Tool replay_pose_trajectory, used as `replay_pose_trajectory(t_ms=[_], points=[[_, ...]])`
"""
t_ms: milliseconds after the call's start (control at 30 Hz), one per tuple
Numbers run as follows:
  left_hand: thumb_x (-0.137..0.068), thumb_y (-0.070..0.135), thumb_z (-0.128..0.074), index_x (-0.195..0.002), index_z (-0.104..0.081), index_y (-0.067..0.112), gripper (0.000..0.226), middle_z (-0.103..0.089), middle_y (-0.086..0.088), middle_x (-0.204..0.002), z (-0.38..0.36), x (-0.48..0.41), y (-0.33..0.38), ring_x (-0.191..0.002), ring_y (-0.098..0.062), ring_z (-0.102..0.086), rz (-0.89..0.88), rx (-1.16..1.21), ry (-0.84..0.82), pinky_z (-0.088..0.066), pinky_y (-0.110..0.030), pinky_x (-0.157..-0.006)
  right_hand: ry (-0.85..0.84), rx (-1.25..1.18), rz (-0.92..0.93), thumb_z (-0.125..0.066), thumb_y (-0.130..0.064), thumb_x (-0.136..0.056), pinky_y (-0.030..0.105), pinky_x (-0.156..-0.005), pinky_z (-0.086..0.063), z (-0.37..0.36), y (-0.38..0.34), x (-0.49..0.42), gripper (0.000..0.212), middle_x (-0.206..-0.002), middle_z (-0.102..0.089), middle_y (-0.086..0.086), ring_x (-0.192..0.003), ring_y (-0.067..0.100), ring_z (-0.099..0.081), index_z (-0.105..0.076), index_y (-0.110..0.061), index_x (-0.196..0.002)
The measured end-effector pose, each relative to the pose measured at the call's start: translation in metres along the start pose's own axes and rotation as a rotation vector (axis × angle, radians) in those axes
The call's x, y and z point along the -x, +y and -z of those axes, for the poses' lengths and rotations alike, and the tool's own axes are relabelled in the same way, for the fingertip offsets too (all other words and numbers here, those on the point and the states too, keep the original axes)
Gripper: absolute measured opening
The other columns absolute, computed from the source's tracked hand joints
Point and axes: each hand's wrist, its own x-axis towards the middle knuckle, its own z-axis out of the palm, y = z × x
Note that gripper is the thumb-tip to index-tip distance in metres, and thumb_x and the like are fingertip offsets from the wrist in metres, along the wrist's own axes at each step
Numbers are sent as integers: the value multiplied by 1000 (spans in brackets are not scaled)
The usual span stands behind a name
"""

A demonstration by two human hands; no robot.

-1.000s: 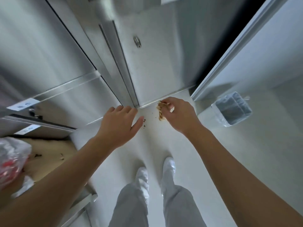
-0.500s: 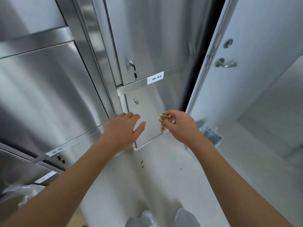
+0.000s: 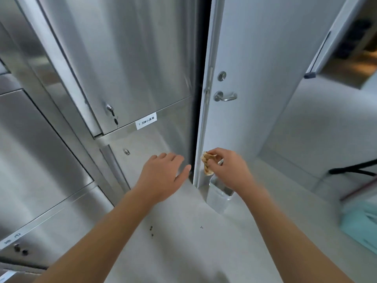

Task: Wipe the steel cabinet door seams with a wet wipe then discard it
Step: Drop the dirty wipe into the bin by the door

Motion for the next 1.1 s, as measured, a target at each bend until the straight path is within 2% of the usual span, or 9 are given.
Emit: replay_pose_trajectory(t_ms=[100, 233, 400, 533, 667, 867, 1000, 1100], points=[[-100, 50, -33, -100, -69, 14, 51, -70, -3, -86, -7, -39, 35, -75, -31, -65, -26, 1, 38, -51, -41, -69, 33, 3, -9, -61, -36, -93, 19, -67, -42, 35, 32, -10, 20, -88, -63, -17, -72, 2, -56, -70, -33, -111], [-100, 51, -35, -103, -70, 16, 50, -71, -1, -88, -25, -87, 84, -77, -27, -66, -49, 21, 52, -51, -37, -71, 69, -5, -34, -62, -33, -94, 23, -71, -40, 82, 79, -27, 22, -90, -61, -17, -76, 7, -56, -70, -29, -114], [-100, 50, -36, -105, -70, 17, 48, -71, 1, -89, -56, -122, 111, -76, -25, -66, -57, 41, 22, -51, -36, -69, 66, -50, -102, -62, -32, -93, 27, -75, -48, 103, 129, -48, 23, -90, -63, -13, -78, 13, -62, -69, -28, -114], [-100, 49, -38, -100, -70, 16, 47, -69, 2, -81, -90, -146, 109, -71, -25, -64, -61, 38, -20, -48, -34, -65, 28, -68, -161, -63, -25, -92, 26, -76, -46, 95, 164, -77, 25, -90, -63, -12, -79, 12, -59, -69, -27, -117], [-99, 51, -35, -100, -69, 19, 47, -70, 2, -85, -137, -175, 93, -75, -24, -65, -64, 63, -112, -48, -35, -67, -11, -103, -246, -62, -20, -93, 22, -79, -41, 72, 193, -119, 30, -96, -62, -11, -87, 13, -59, -67, -27, -122], [-100, 50, -31, -103, -69, 16, 51, -71, -1, -87, -222, -220, 55, -74, -25, -66, -104, 141, -246, -50, -37, -65, -39, -141, -389, -62, -23, -92, 22, -74, -41, 31, 231, -183, 29, -90, -63, -10, -73, 5, -56, -67, -27, -120], [-99, 46, -35, -97, -71, 12, 50, -71, -5, -83, -266, -243, 41, -71, -29, -67, -128, 166, -307, -50, -37, -63, -23, -134, -472, -66, -23, -90, 25, -72, -44, 7, 260, -213, 29, -88, -64, -9, -73, 10, -59, -65, -24, -119], [-99, 46, -36, -98, -71, 11, 49, -71, -6, -85, -293, -255, 34, -72, -33, -67, -111, 195, -378, -54, -41, -63, -10, -164, -564, -70, -24, -89, 26, -68, -45, -13, 282, -228, 26, -86, -63, -10, -75, 13, -60, -57, -21, -112]])
